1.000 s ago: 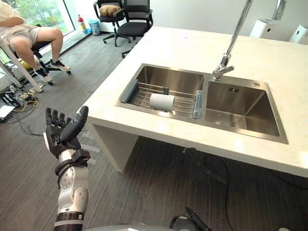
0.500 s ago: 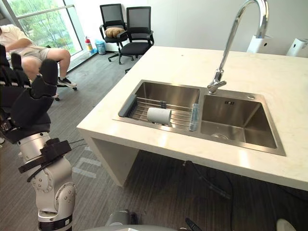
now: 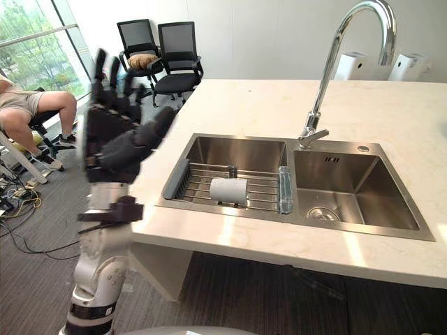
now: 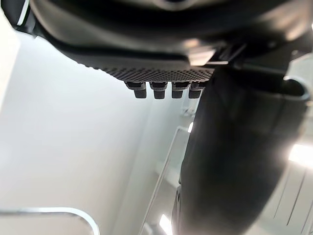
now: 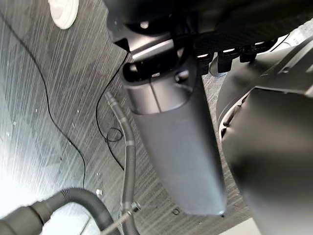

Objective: Walk over to the sink, pick up the cup, carry it to the dishwasher, place the cup inside the dishwasher, then close the dishwasher door

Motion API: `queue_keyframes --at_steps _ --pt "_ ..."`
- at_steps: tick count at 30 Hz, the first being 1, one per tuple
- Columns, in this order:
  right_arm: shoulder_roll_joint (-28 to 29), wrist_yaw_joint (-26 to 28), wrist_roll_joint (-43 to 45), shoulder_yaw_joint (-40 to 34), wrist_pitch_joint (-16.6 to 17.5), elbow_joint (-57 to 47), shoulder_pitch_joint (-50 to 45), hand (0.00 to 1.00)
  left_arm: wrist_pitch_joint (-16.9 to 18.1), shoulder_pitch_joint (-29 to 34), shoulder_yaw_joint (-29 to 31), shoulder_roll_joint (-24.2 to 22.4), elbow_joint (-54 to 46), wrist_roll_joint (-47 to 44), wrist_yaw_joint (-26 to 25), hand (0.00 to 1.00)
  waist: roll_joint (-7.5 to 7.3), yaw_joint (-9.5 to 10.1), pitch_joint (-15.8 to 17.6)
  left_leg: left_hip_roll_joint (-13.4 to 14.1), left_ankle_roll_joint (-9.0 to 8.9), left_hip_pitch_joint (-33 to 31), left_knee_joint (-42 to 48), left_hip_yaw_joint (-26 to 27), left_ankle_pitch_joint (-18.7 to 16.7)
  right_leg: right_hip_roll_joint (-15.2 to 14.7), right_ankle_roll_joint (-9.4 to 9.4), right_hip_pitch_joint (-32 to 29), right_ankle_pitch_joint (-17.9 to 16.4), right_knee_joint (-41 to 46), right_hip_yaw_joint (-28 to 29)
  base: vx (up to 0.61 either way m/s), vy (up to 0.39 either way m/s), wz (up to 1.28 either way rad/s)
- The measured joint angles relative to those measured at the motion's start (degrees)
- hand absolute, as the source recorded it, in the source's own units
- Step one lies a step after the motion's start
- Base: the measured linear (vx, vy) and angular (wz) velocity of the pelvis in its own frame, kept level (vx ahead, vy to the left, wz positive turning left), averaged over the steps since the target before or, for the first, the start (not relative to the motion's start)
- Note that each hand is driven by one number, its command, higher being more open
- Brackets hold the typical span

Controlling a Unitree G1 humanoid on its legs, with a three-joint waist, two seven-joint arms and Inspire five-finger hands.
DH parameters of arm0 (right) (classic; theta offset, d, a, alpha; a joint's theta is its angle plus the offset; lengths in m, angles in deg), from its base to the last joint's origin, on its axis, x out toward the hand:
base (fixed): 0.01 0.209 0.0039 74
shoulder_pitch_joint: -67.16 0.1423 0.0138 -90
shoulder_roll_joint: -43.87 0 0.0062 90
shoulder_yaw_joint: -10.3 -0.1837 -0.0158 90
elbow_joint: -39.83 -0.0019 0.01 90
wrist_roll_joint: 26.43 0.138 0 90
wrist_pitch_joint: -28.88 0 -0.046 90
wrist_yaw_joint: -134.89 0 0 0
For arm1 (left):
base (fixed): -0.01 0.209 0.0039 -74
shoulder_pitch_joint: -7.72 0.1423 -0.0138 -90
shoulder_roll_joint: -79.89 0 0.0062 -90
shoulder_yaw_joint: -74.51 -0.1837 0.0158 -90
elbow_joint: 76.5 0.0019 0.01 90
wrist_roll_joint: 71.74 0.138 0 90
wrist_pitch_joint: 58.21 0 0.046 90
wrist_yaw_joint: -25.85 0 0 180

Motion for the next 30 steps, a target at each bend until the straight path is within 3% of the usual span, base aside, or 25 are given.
queue_keyframes --at_steps 4,10,16,23,27,30 --pt "0.3 0.0 0.4 -1.5 -0.1 -0.1 0.0 1.0 -4.9 -3.8 -5.3 1.7 2.0 5.8 2.7 1.0 0.25 -0.49 -0.2 0.0 -0.22 0.5 -2.1 0.3 0.8 0.4 -0.31 0.0 0.2 -1.5 0.0 0.04 -0.013 -0.03" --pt "0.3 -0.1 4.0 -1.5 -0.2 -0.2 -0.7 1.0 -5.8 -7.7 -7.4 7.5 3.8 16.5 3.7 1.0 0.19 -1.21 -0.7 0.3 -0.25 0.6 -2.4 1.0 0.9 0.8 -0.53 0.0 0.8 -2.4 0.5 0.0 0.01 -0.06" --pt "0.0 -2.4 8.1 -1.5 -2.1 -0.7 -1.3 1.0 -9.8 -11.0 -10.0 11.2 4.1 27.6 4.5 1.0 -0.02 -1.8 -1.6 0.9 -0.2 0.6 -2.8 2.7 1.0 1.6 -0.67 -0.2 2.6 -4.7 2.3 -0.04 0.03 -0.16" --pt "-0.1 -2.6 10.4 -0.4 -3.8 -2.5 -2.2 1.0 -13.0 -14.9 -16.5 13.4 14.1 41.3 8.8 1.0 -0.53 -3.44 -1.6 1.4 0.02 0.3 -2.9 4.3 1.3 2.1 -0.79 -1.5 3.8 -5.2 4.1 -0.04 0.032 -0.13" --pt "0.1 -2.7 11.2 1.2 -3.8 -3.0 -2.2 1.0 -14.8 -16.0 -18.1 13.9 18.3 45.5 8.4 1.0 -0.98 -4.26 -1.5 1.9 0.06 -0.5 -2.9 5.2 1.6 2.7 -0.99 -2.6 4.8 -5.9 5.1 -0.01 0.016 -0.13" --pt "0.5 -3.5 11.3 3.3 -3.8 -3.1 -2.2 1.0 -17.2 -17.8 -18.2 13.8 23.4 45.4 5.5 1.0 -1.37 -4.78 -1.7 2.0 0.03 -0.6 -2.9 5.7 1.6 2.8 -1.02 -3.0 5.1 -6.0 5.8 0.01 0.013 -0.1"
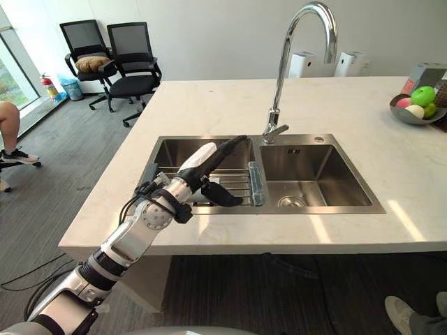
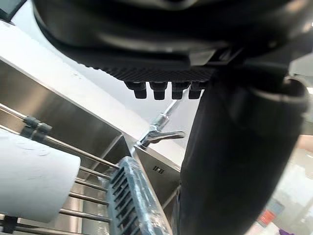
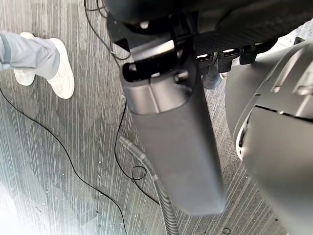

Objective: Walk over to the sink, pick up the cup, carry it to the dishwasher, place the cup inside the dishwasher, then close the dishwasher door

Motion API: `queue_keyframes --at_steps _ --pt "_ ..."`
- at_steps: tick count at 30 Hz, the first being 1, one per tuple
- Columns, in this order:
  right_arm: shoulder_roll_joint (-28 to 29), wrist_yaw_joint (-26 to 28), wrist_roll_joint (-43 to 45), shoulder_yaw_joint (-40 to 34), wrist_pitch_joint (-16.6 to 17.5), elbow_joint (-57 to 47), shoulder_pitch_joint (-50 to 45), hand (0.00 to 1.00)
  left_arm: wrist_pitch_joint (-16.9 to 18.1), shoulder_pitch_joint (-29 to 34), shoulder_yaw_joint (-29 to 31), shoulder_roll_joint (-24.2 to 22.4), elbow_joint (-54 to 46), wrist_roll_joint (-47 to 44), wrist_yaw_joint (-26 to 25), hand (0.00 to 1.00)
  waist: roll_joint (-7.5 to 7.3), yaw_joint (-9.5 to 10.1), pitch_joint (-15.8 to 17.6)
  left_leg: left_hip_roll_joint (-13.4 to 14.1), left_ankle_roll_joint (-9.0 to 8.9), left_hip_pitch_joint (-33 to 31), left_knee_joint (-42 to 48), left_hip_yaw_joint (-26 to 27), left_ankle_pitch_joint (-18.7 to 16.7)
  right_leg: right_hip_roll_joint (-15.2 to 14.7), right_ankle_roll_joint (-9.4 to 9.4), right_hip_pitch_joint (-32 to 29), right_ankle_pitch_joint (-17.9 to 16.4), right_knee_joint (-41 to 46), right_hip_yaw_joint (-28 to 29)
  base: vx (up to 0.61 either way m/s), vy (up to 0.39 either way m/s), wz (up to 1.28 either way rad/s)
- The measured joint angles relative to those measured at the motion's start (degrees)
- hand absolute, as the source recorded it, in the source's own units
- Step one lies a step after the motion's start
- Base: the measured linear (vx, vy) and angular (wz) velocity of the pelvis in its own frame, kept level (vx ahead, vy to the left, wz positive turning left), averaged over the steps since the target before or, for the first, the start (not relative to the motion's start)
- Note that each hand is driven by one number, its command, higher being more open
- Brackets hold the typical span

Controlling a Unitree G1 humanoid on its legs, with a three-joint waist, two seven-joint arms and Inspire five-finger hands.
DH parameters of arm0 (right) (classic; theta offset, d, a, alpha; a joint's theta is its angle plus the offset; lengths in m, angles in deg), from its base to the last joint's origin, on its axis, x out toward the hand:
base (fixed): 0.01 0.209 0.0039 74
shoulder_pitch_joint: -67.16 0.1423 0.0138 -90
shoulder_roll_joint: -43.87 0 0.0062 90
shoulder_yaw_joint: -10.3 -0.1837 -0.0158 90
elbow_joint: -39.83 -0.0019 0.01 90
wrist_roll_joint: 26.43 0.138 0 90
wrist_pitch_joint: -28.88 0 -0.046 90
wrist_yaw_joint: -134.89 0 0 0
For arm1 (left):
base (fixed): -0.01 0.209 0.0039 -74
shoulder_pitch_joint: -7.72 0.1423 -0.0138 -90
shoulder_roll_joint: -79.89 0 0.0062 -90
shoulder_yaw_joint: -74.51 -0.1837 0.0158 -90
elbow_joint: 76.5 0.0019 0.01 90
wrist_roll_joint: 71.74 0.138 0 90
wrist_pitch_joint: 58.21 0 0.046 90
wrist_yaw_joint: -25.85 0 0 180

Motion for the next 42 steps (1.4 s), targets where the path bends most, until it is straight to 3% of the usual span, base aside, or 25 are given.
queue_keyframes --at_steps 9,13,17,20,26,37,42 --pt "2.2 -1.5 0.0 2.0 -0.3 0.0 0.3 1.0 -3.1 -3.4 3.1 -1.2 10.7 -4.6 -11.2 1.0 -1.31 -1.06 -0.2 0.5 0.07 -0.7 0.0 1.3 0.4 0.4 -0.24 -1.2 1.2 -0.4 1.3 0.0 0.018 -0.08" --pt "2.6 -1.4 0.0 1.9 -0.3 0.0 0.4 1.0 -2.1 -4.4 6.4 -1.6 15.6 -3.7 -11.9 1.0 -1.64 -1.2 0.1 0.8 -0.05 -0.4 0.0 1.8 0.4 0.8 -0.46 -1.2 1.3 -0.7 1.7 -0.02 0.01 -0.08" --pt "3.0 -1.4 -0.2 2.0 -0.3 0.0 0.6 1.0 -0.1 -4.6 7.6 -0.8 21.0 1.4 -8.0 1.0 -2.25 -1.34 0.4 0.9 -0.32 -0.3 0.0 1.9 0.2 0.9 -1.13 -0.8 1.3 -1.6 1.6 0.0 0.0 0.0" --pt "3.1 -1.5 -0.2 3.0 -0.3 0.0 0.8 1.0 1.2 -4.6 5.0 0.8 22.3 5.4 -0.3 1.0 -3.05 -1.39 0.9 0.8 -0.4 -0.2 0.0 1.9 0.0 0.8 -1.15 -0.5 1.3 -2.0 1.5 0.03 0.01 0.0" --pt "3.0 -2.3 0.0 4.2 -0.3 0.1 1.1 1.0 0.6 -5.0 2.5 2.8 22.6 8.0 3.2 1.0 -3.39 -2.43 1.1 0.0 -0.45 0.7 0.0 1.7 -0.6 0.5 -0.67 1.5 1.6 -3.7 0.8 0.07 0.01 0.02" --pt "1.8 -2.4 1.0 6.3 -0.4 0.7 1.3 1.0 0.7 -7.0 -0.2 7.1 22.9 11.9 10.2 1.0 -3.15 -2.67 1.3 -0.1 -1.12 1.6 0.0 1.7 -1.4 0.7 -0.91 3.0 1.5 -4.8 0.1 0.04 -0.002 0.0" --pt "1.6 -2.4 1.2 6.8 -0.4 0.7 1.4 1.0 2.0 -9.6 -1.7 7.8 22.9 18.1 17.5 1.0 -3.09 -2.95 1.4 -0.1 -1.14 1.7 -0.1 1.6 -1.4 0.7 -1.46 3.0 1.1 -4.8 0.1 0.0 0.0 0.0"
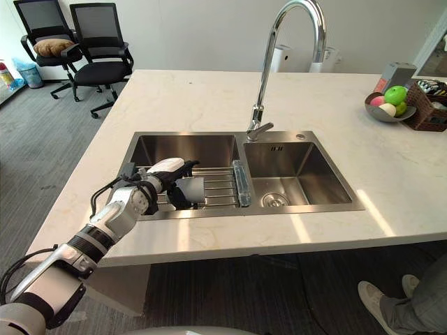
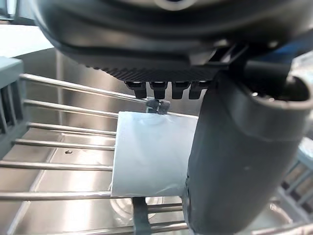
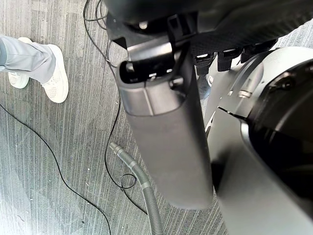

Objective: Walk over to the sink, pick up the cup, carry it to the dishwasher, place the cup inside the dishwasher, then close the dishwasher door

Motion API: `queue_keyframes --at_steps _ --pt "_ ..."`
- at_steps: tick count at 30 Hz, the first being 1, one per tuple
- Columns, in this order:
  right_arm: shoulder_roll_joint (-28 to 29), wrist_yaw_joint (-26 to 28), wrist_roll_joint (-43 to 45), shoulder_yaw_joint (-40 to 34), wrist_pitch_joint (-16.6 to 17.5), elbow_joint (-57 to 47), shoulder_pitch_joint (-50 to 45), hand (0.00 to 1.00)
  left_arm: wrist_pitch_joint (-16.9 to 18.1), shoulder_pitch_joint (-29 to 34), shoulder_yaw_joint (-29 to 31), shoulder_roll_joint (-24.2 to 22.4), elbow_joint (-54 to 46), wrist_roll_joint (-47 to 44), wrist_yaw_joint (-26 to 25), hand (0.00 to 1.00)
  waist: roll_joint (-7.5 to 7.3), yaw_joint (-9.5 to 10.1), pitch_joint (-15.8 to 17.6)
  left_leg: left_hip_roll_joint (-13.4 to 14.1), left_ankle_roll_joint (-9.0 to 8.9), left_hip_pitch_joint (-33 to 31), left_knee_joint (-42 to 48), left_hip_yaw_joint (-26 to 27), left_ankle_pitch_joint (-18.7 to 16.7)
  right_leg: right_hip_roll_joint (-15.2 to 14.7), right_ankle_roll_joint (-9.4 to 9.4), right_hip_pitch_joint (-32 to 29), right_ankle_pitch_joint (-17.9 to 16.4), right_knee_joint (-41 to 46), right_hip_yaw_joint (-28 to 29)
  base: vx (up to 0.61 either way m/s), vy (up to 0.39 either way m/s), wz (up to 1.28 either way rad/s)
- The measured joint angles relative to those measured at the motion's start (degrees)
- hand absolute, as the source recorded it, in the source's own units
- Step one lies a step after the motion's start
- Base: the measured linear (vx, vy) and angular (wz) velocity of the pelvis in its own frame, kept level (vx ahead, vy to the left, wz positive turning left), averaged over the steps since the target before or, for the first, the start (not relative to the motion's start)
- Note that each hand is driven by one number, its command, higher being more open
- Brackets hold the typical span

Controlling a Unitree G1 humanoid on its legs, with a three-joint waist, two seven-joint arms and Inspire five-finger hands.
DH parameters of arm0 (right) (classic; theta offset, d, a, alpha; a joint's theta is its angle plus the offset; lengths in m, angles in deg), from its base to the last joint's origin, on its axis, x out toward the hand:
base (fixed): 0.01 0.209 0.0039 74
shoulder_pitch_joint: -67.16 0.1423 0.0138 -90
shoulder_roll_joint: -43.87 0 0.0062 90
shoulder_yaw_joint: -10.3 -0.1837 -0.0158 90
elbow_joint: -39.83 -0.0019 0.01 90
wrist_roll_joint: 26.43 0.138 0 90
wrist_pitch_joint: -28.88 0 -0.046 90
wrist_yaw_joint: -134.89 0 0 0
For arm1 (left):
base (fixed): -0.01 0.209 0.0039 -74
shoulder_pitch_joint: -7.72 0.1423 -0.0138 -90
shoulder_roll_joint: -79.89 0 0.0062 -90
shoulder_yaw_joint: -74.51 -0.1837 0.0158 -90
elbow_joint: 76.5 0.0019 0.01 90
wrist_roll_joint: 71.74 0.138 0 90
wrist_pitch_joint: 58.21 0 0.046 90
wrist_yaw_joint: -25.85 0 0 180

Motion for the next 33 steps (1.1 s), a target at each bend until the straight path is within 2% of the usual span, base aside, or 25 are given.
queue_keyframes --at_steps 4,9,19,20,23,27,29,33 --pt "-0.3 0.0 0.4 1.1 -0.1 0.0 0.2 1.0 -0.9 -1.1 0.0 0.0 0.1 3.7 4.6 1.0 0.01 -0.68 0.0 0.0 -0.02 0.2 0.0 0.1 -0.1 0.0 -0.08 0.2 -0.1 0.0 0.0 0.0 0.0 0.0" --pt "-0.6 -0.3 0.9 1.9 -0.1 0.0 0.2 1.0 -1.7 -2.5 0.5 -1.6 2.8 8.7 7.7 1.0 0.05 -1.12 0.0 0.0 -0.3 0.8 0.0 0.4 -0.4 0.0 -0.37 0.5 -0.3 -0.1 0.3 0.0 0.001 -0.03" --pt "-1.0 -0.3 1.0 2.9 0.2 0.0 0.2 1.0 -2.5 -3.3 5.4 -7.5 8.6 15.8 7.6 1.0 0.48 -1.38 0.2 0.2 -0.36 1.0 0.0 0.7 -0.5 0.1 -0.32 0.6 -0.3 0.0 0.5 0.0 0.0 0.0" --pt "-1.0 -0.2 1.0 3.1 0.3 0.0 0.2 1.0 -2.4 -3.3 5.7 -8.0 9.3 15.9 7.0 0.0 0.48 -1.4 0.2 0.2 -0.36 1.0 0.0 0.7 -0.5 0.1 -0.31 0.6 -0.3 0.0 0.6 0.0 0.0 0.0" --pt "-1.2 -0.2 1.0 3.7 0.8 0.0 0.3 1.0 -0.9 -3.3 6.6 -8.9 11.6 17.5 3.2 0.0 0.54 -1.55 0.2 0.2 -0.39 1.0 0.0 0.7 -0.5 0.1 -0.27 0.6 -0.3 0.0 0.6 0.0 0.0 0.0" --pt "-1.6 0.1 0.9 4.7 1.4 0.0 0.3 1.0 2.3 -3.3 7.3 -8.6 13.6 18.0 -5.6 0.0 0.68 -2.01 0.3 0.2 -0.49 1.1 0.0 0.8 -0.7 0.2 -0.08 0.6 -0.5 0.1 0.6 0.0 0.0 0.0" --pt "-1.7 0.3 0.9 5.1 1.7 0.0 0.3 1.0 3.1 -3.1 6.8 -8.1 13.5 18.1 -6.8 0.0 0.89 -1.96 0.5 0.1 -0.44 1.2 0.0 0.8 -0.7 0.1 0.04 0.8 -0.5 0.2 0.6 0.0 0.0 0.0" --pt "-3.3 0.5 0.9 6.7 2.3 0.2 0.4 1.0 8.0 -0.1 6.4 -7.5 13.4 19.9 -12.7 0.0 1.83 -1.61 0.7 0.0 -0.6 2.0 0.0 0.5 -1.1 0.0 0.38 1.7 -0.8 0.2 0.2 0.04 -0.002 0.03"
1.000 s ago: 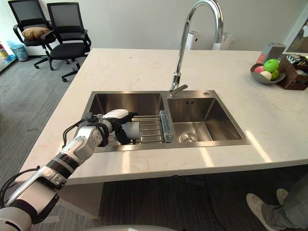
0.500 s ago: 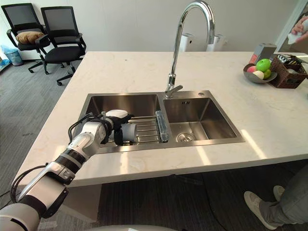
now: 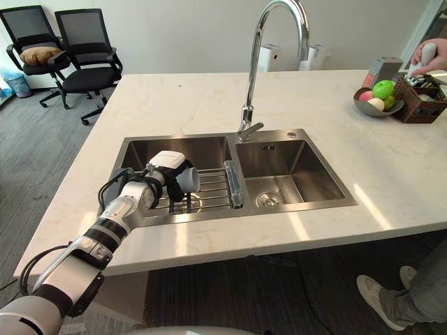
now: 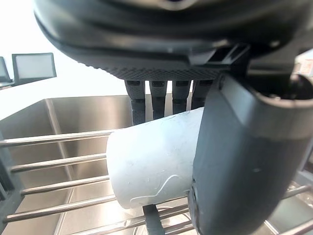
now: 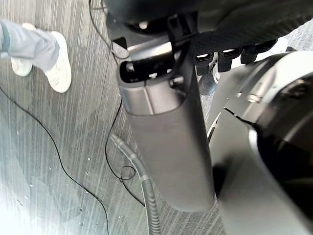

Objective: Walk over to the sink, pick up the cup, carry it to the dishwasher, place the cup inside the dishwasher, then close the dishwasher door

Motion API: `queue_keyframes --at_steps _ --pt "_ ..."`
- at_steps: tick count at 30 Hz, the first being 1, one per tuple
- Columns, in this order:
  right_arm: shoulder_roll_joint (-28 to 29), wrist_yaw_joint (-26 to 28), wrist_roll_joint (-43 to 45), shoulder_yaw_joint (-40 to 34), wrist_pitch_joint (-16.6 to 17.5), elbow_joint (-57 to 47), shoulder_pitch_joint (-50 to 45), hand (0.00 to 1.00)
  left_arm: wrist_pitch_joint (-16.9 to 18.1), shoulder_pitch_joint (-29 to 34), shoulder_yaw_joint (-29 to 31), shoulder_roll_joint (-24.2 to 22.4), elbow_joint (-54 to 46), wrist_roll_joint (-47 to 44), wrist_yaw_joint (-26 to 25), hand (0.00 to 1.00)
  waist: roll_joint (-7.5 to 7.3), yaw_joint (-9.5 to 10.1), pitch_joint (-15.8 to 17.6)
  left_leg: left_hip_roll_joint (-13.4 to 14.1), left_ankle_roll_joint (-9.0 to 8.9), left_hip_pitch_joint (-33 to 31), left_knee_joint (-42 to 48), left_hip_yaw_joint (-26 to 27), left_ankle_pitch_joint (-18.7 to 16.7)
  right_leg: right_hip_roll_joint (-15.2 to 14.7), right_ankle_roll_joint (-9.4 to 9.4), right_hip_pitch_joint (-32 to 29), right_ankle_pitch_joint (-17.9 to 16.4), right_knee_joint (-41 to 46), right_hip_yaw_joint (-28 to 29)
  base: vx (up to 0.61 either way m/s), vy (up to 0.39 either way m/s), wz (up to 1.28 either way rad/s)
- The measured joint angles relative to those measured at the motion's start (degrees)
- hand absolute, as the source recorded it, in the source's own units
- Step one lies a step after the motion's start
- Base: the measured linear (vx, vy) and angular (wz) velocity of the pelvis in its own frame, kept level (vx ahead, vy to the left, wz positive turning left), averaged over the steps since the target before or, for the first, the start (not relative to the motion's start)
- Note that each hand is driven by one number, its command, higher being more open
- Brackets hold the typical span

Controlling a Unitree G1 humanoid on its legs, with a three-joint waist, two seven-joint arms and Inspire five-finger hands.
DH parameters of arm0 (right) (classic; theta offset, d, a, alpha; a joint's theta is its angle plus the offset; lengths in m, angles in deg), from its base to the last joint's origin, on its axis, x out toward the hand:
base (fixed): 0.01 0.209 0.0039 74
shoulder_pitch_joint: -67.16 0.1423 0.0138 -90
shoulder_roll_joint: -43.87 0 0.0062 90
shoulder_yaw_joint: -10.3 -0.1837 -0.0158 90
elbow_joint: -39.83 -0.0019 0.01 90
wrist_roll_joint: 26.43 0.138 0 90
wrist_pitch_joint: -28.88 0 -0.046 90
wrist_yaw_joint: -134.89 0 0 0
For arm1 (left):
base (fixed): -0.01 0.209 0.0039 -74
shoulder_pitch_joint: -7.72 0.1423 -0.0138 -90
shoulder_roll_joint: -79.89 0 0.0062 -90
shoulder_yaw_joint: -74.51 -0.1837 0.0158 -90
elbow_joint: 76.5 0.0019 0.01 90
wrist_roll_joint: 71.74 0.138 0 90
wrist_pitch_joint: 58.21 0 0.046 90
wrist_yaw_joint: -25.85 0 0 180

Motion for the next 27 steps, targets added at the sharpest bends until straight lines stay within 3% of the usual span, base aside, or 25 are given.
queue_keyframes --at_steps 4,10,12,15,16,20,25,27 --pt "-0.9 0.4 0.0 1.1 0.8 1.2 0.6 1.0 2.1 1.9 -1.6 0.7 0.1 2.1 -5.3 0.0 0.32 0.49 0.2 0.1 -0.01 0.0 0.0 -0.3 0.0 0.1 0.14 0.2 -0.2 0.0 -0.3 0.0 -0.011 0.04" --pt "-1.1 0.5 0.1 2.6 1.7 1.7 1.1 1.0 3.4 3.3 -1.4 1.3 -0.1 2.7 -7.6 0.0 0.35 0.51 0.3 0.0 -0.02 0.0 0.0 -0.4 0.0 0.0 0.18 0.2 -0.2 0.0 -0.3 0.0 0.0 0.0" --pt "-1.4 0.5 0.2 3.2 1.8 1.8 1.4 1.0 4.2 4.4 -1.6 1.7 0.1 1.6 -11.3 0.0 0.54 0.51 0.4 0.0 -0.02 0.0 0.0 -0.4 0.0 0.0 0.21 0.2 -0.2 0.0 -0.3 0.0 0.0 0.0" --pt "-1.5 0.5 0.2 3.3 1.8 2.0 1.8 1.0 5.7 5.8 -3.1 3.1 0.1 -3.8 -17.4 0.0 0.61 0.55 0.8 0.1 -0.02 0.0 0.0 -0.4 0.0 0.1 0.24 0.2 -0.3 0.0 -0.4 0.0 0.0 0.0" --pt "-1.5 0.5 0.2 3.3 1.9 2.1 2.1 1.0 6.8 6.8 -4.6 4.5 0.0 -9.2 -21.9 0.0 0.65 0.59 1.1 0.0 -0.01 0.0 0.0 -0.5 0.0 0.0 0.27 0.2 -0.3 0.0 -0.5 0.0 0.0 0.0" --pt "-1.4 0.6 1.4 3.2 2.2 2.2 2.3 1.0 8.1 9.5 -4.2 5.6 -2.4 -23.3 -29.8 0.0 0.56 0.71 1.9 -0.2 0.02 -0.2 0.0 -0.9 0.0 -0.2 0.38 0.2 -0.4 0.0 -0.9 0.01 0.003 0.05" --pt "-0.5 2.2 1.7 1.0 3.0 2.2 1.7 1.0 9.5 15.3 2.9 5.6 -12.5 -32.3 -39.2 0.0 0.36 0.92 2.7 -0.2 0.02 -0.8 0.0 -1.7 0.0 -0.1 0.4 0.2 -0.4 0.1 -2.1 0.03 -0.012 0.07" --pt "0.2 3.1 1.7 -1.6 3.2 2.2 0.7 1.0 12.6 16.3 9.8 4.7 -17.7 -37.2 -45.4 0.0 0.36 2.13 2.7 0.1 -0.03 -0.8 0.2 -2.1 0.0 0.2 0.37 0.2 -0.4 0.4 -2.8 0.05 -0.031 0.04"
